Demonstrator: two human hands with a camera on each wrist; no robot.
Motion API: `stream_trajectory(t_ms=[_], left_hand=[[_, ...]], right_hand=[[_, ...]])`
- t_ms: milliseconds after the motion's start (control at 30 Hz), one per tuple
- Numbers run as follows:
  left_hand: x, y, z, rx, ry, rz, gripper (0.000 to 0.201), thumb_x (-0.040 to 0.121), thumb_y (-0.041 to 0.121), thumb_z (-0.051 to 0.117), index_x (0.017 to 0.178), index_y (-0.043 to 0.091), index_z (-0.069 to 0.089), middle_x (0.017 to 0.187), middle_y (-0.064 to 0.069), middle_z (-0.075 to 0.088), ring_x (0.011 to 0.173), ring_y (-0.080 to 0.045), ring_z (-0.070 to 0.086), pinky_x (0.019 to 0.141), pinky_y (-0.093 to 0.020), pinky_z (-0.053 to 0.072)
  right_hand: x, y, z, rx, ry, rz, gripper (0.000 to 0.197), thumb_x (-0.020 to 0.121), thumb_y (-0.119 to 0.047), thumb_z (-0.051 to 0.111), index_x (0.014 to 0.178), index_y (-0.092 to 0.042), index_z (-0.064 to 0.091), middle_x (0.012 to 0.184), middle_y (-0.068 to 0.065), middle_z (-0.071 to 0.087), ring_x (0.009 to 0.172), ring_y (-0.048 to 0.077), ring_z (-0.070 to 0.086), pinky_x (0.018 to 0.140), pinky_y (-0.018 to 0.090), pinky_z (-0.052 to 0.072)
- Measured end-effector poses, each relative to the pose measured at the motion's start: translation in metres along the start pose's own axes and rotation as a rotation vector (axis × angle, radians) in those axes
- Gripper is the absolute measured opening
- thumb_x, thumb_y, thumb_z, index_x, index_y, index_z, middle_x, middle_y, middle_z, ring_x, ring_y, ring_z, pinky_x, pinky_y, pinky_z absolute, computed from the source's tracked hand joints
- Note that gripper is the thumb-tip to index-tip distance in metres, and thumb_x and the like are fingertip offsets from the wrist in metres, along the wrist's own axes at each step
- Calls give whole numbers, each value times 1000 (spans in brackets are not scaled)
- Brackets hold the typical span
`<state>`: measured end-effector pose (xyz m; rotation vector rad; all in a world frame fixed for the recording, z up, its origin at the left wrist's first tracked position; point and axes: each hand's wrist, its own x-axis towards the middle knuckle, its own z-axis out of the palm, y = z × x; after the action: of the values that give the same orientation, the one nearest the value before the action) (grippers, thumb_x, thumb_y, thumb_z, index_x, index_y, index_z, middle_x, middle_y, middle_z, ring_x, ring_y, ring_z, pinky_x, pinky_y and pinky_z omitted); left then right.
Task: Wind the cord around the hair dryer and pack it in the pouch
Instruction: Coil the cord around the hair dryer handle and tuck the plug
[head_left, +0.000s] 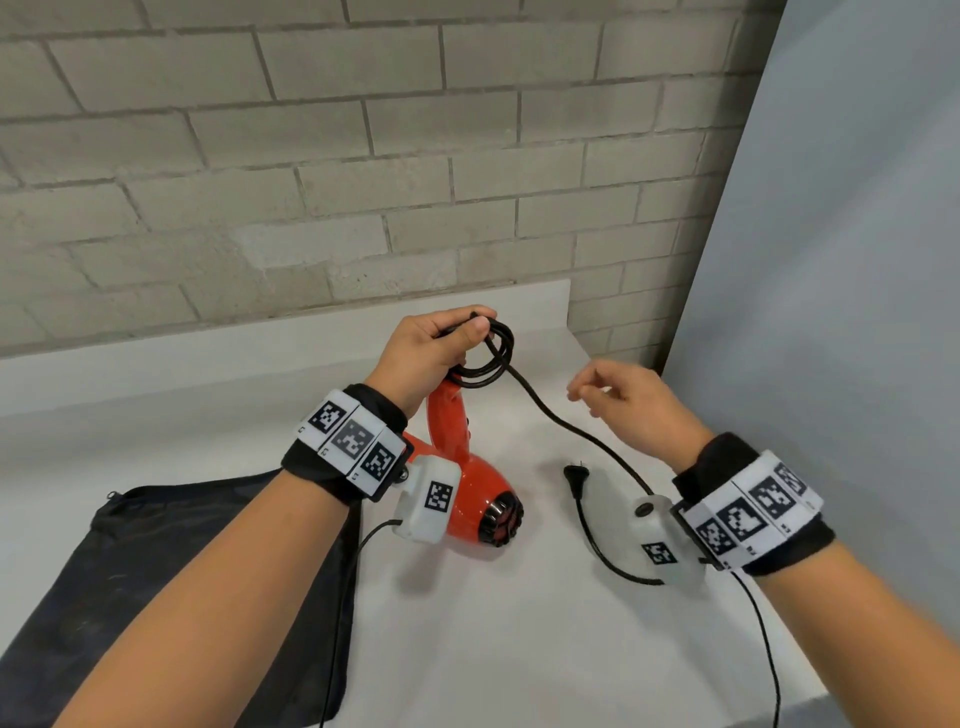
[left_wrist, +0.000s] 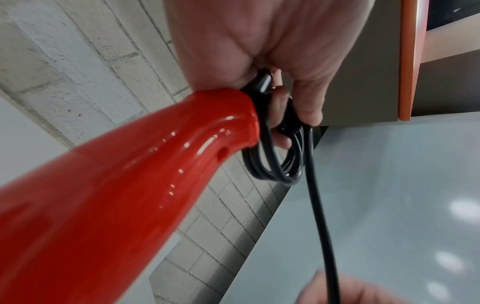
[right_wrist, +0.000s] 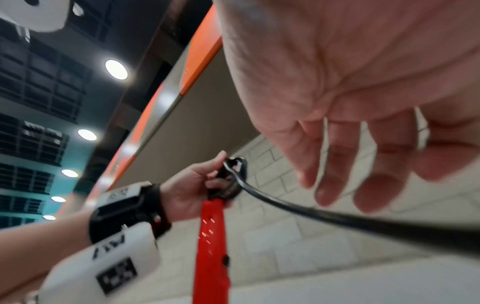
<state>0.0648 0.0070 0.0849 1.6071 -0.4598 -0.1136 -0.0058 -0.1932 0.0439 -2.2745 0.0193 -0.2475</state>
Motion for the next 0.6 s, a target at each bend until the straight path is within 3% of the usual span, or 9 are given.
stream_trajectory(t_ms=[133, 233, 300, 333, 367, 433, 467, 533, 600], left_hand=[[0, 0, 2, 8, -7, 5, 20, 89, 11, 53, 106, 8, 63, 78, 0, 62, 42, 4, 46, 59, -17, 35], [-1, 1, 4, 13, -14, 6, 22, 89, 11, 53, 108, 7, 62, 80, -1, 62, 42, 5, 48, 62, -19, 35], [-1, 1, 5, 17, -14, 6, 23, 89, 11, 53, 109, 7, 62, 81, -2, 62, 42, 6, 49, 62, -20, 35], [-1, 1, 6, 17, -11, 7, 23, 89, 11, 52, 110, 6, 62, 81, -2, 62, 42, 6, 48, 62, -20, 35], [-1, 2, 6, 18, -7, 8, 24, 89, 11, 52, 111, 6, 61, 81, -2, 62, 42, 6, 48, 62, -20, 35], [-1, 2, 5, 22, -3, 9, 25, 89, 11, 52, 112, 5, 61, 82, -2, 62, 42, 6, 48, 62, -19, 35], [0, 1, 4, 23, -7, 7, 25, 89, 11, 52, 111, 5, 61, 82, -2, 62, 42, 6, 48, 62, -19, 35], [1, 0, 3, 23, -19, 3, 21, 89, 11, 52, 107, 7, 62, 79, 0, 63, 45, 7, 49, 61, -18, 35], [3, -3, 1, 11, -24, 3, 14, 89, 11, 53, 96, 16, 64, 73, 8, 66, 53, 5, 52, 60, -17, 37]], right_hand=[[1, 52, 4, -320, -289, 190, 20, 89, -7, 47, 95, -16, 64, 103, 6, 64, 90, 16, 55, 85, 24, 44], [-3, 66, 21, -393, -456, 264, 28, 89, -8, 49, 113, -17, 60, 112, 11, 62, 94, 20, 53, 83, 21, 37], [-6, 66, 33, -415, -509, 283, 36, 88, -14, 53, 123, -20, 54, 112, 8, 59, 101, 23, 54, 88, 24, 39], [-7, 66, 39, -439, -548, 301, 39, 87, -19, 54, 126, -22, 51, 112, 5, 59, 100, 24, 56, 88, 26, 42], [-7, 65, 44, -442, -586, 337, 40, 87, -23, 56, 127, -23, 49, 104, 0, 60, 90, 23, 59, 80, 26, 48], [-7, 63, 53, -422, -615, 399, 33, 84, -29, 61, 115, -20, 51, 79, -5, 54, 62, 18, 53, 53, 19, 44], [-5, 63, 56, -445, -609, 389, 27, 82, -29, 63, 104, -19, 51, 78, -3, 52, 62, 18, 50, 49, 17, 38], [-1, 61, 58, -528, -594, 326, 20, 81, -20, 64, 92, -17, 47, 90, 2, 51, 78, 23, 51, 53, 18, 38], [4, 63, 59, -501, -523, 279, 13, 86, -8, 53, 90, -16, 44, 97, 10, 51, 92, 28, 54, 74, 26, 46]])
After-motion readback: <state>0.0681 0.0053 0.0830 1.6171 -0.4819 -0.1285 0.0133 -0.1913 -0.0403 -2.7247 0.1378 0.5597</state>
